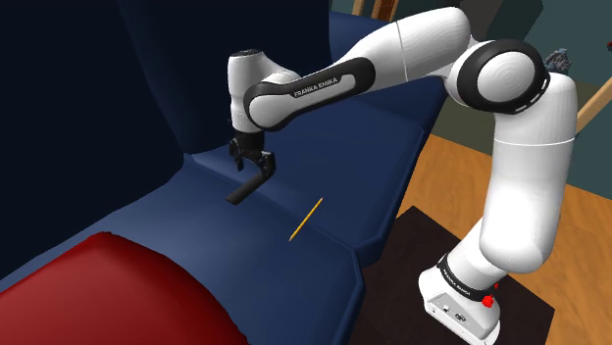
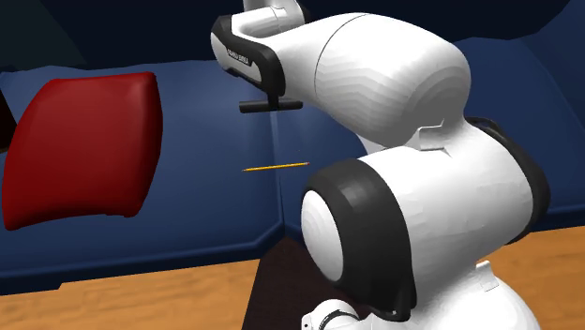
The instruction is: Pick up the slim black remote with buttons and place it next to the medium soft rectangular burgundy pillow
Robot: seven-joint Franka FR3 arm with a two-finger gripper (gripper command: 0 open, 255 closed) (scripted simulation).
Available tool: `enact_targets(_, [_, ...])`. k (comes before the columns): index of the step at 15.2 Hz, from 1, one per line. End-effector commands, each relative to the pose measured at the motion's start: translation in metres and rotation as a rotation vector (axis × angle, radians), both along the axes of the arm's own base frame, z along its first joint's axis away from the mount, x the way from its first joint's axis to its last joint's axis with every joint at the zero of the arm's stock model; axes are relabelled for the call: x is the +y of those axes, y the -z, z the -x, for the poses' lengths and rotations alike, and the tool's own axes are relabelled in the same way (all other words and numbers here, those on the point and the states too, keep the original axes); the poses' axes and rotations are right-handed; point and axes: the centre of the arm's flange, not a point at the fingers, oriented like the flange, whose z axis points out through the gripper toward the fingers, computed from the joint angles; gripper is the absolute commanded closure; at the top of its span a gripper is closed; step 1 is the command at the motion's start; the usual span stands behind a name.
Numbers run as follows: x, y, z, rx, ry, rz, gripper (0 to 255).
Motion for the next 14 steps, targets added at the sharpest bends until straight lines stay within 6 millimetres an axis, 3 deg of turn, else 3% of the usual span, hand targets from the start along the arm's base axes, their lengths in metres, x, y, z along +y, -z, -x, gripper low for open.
enact_targets(1, [0.003,0.011,-0.002,-0.001,0.005,0.001,0])
enact_targets(5, [0.003,0.035,0.000,-0.001,0.005,0.001,0])
enact_targets(13, [0.003,0.035,0.000,-0.001,0.005,0.001,0])
enact_targets(14, [0.003,0.035,0.000,-0.001,0.005,0.001,255])
